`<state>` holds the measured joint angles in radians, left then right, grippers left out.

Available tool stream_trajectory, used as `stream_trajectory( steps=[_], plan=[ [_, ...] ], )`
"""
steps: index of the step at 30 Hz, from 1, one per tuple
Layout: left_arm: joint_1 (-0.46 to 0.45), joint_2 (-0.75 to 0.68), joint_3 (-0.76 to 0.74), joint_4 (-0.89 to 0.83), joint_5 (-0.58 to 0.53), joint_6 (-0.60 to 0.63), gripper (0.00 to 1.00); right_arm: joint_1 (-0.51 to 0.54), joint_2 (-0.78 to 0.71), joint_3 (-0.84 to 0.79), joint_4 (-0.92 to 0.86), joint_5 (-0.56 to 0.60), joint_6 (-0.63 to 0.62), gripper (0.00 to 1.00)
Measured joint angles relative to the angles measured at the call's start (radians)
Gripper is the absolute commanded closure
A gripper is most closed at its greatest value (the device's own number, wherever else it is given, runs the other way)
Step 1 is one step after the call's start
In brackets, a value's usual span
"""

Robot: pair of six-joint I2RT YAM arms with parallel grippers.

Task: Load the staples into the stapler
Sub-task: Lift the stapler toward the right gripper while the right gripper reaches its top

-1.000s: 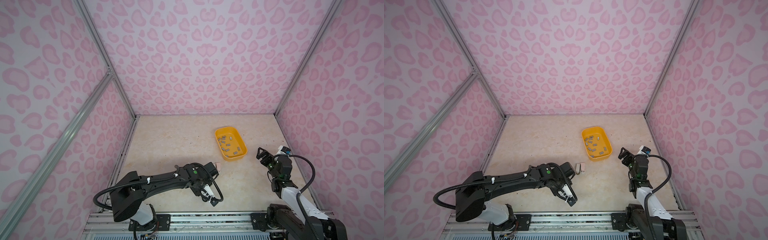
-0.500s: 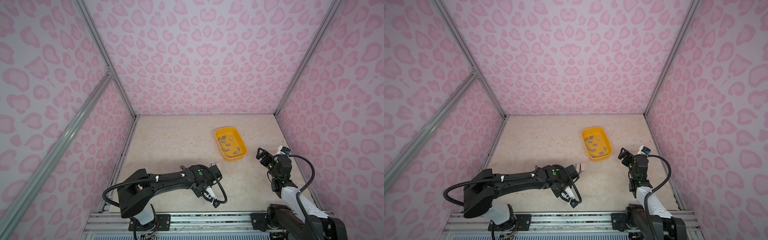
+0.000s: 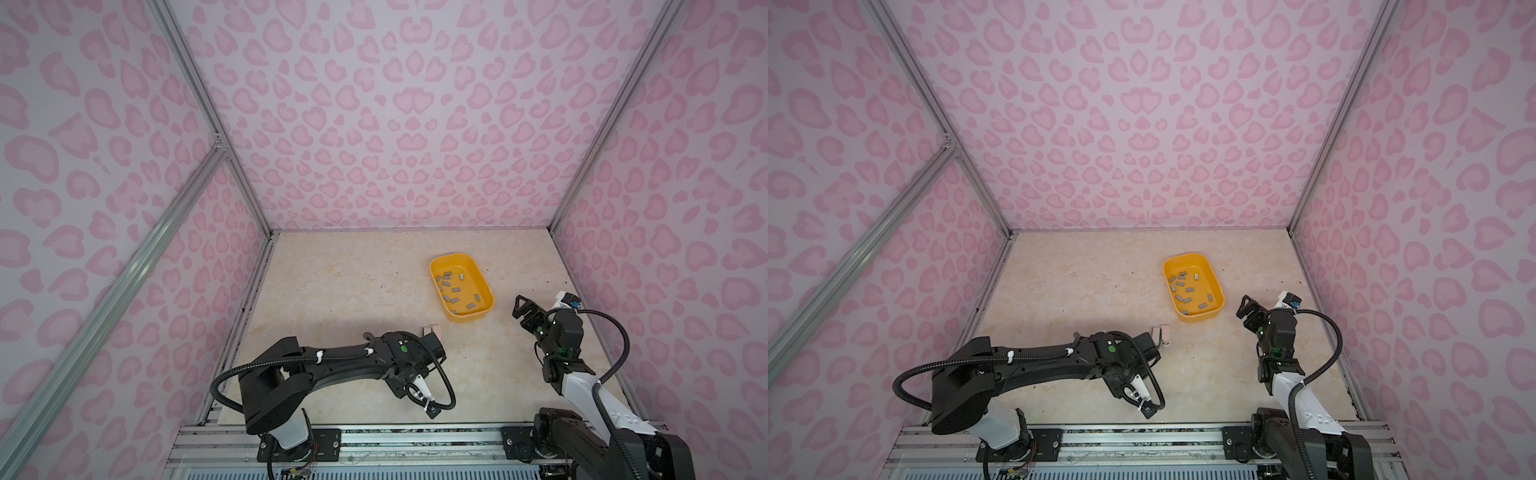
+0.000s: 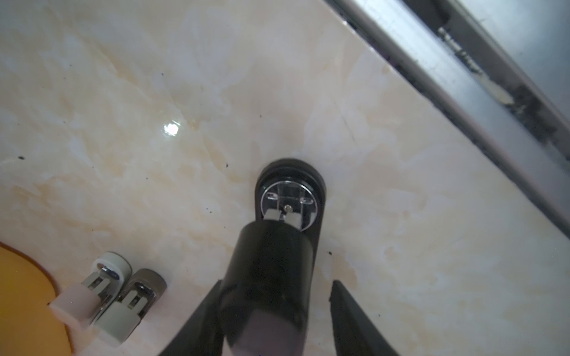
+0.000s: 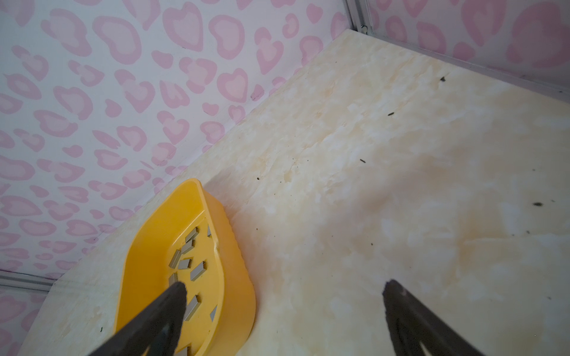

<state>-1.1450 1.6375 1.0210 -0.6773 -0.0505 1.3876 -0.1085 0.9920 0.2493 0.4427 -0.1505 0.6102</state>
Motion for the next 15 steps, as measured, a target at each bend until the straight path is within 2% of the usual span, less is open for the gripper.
stream_trajectory(
  steps=[3,7,12,15],
  plan=[
    [-0.002,0.01,0.009,0.0,0.002,0.0,0.63,0.0,0.003,0.003,0.001,0.0,0.0,0.01],
    [-0.004,0.008,0.013,-0.006,0.004,-0.007,0.96,0.002,0.005,0.003,0.001,0.0,0.0,0.01],
    [0.004,-0.037,0.013,-0.005,0.017,-0.018,0.96,0.002,0.005,0.003,0.0,0.0,0.0,0.01],
    [0.037,-0.139,-0.01,0.021,0.013,-0.036,0.96,0.002,0.005,0.003,0.0,0.0,0.0,0.01]
  ],
)
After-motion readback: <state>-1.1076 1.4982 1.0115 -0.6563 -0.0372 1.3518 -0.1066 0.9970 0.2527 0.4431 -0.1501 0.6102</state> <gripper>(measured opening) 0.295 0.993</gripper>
